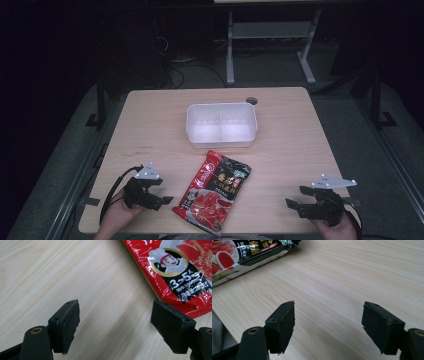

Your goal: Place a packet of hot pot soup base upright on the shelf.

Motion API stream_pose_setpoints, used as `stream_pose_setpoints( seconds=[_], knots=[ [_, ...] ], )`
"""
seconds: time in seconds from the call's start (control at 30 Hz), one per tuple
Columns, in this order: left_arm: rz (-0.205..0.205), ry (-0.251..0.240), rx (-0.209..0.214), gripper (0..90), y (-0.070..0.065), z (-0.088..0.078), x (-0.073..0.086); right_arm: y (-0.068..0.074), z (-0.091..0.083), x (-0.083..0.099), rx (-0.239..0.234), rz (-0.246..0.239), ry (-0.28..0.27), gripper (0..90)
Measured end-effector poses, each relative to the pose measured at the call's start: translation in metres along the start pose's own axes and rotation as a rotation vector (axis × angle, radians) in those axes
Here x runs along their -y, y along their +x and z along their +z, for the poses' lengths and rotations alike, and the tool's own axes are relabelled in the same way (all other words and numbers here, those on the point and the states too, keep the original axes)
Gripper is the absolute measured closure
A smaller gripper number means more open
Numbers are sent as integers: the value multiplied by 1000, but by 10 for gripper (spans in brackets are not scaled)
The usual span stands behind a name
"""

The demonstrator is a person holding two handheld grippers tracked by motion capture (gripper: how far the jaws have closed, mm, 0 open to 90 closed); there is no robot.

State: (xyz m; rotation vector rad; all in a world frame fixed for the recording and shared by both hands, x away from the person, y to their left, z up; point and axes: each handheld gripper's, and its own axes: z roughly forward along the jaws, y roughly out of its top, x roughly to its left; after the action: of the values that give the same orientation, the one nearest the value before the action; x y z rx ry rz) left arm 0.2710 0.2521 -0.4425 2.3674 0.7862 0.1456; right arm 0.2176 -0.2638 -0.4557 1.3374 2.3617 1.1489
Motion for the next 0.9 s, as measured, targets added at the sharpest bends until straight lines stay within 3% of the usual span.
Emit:
stream_pose_setpoints(
  seconds=[0.43, 0.7, 0.9],
  knots=[
    [22, -12, 9, 280, -11, 5, -13, 7, 5, -10, -25, -11, -4, 260],
    [30, -27, 34, 336, -19, 7, -25, 15, 18, -29, -47, -45, 27, 299],
    [36, -43, 69, 416, -24, 7, -33, 22, 34, -51, -81, -58, 60, 382]
  ],
)
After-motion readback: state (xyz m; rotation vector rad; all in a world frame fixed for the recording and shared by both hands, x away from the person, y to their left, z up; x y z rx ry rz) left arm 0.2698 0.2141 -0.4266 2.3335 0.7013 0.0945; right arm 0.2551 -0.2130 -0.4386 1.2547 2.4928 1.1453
